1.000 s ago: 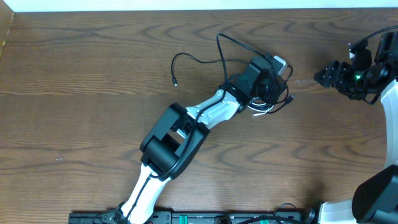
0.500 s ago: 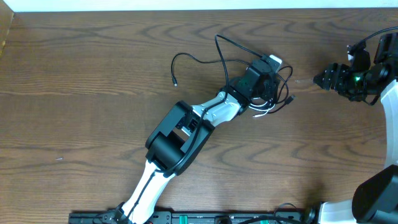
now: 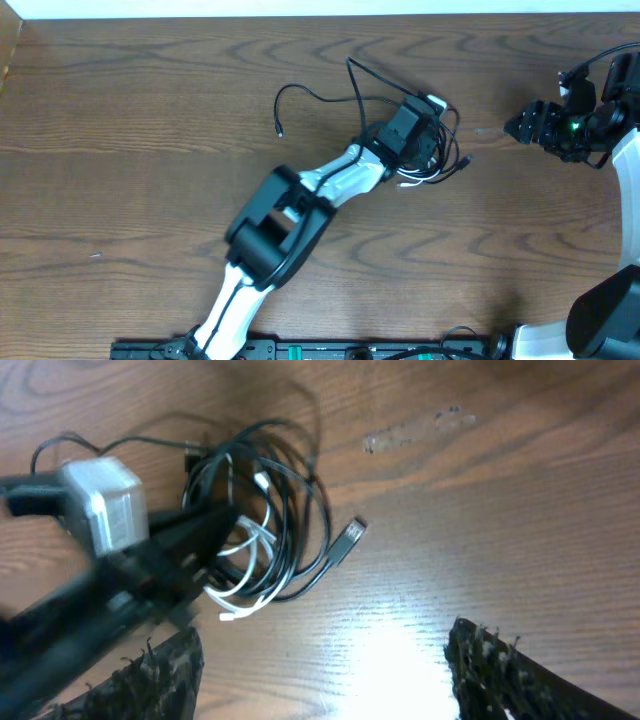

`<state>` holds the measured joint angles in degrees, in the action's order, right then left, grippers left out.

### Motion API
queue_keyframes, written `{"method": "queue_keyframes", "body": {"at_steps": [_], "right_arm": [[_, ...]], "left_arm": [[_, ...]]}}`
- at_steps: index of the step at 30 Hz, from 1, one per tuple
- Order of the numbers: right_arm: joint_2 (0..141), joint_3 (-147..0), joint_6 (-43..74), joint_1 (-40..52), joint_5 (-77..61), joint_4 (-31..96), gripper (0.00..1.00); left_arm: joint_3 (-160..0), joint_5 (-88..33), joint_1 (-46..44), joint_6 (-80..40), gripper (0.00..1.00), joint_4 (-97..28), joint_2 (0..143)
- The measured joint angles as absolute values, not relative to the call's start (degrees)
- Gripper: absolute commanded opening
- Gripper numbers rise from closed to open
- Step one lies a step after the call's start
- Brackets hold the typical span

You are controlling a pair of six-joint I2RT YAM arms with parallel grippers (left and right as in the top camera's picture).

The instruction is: Untangle cables

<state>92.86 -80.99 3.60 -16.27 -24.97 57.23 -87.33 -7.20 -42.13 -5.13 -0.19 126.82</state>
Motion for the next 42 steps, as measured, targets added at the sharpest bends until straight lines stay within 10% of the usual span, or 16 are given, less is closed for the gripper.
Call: {"method": "queue_keyframes", "body": {"at_steps": [14, 42], "right_arm": [[92.9, -81.0, 3.4, -10.8, -29.8, 51.5, 0.78], [92.9, -81.0, 5.8, 5.1, -50.0, 31.6, 0.79]], "left_arm": [[-87.4, -7.2, -37.1, -5.1, 0.07, -17.6, 89.7], [-87.4, -7.1, -33.1, -7.5, 0.07, -15.8, 74.4]]}}
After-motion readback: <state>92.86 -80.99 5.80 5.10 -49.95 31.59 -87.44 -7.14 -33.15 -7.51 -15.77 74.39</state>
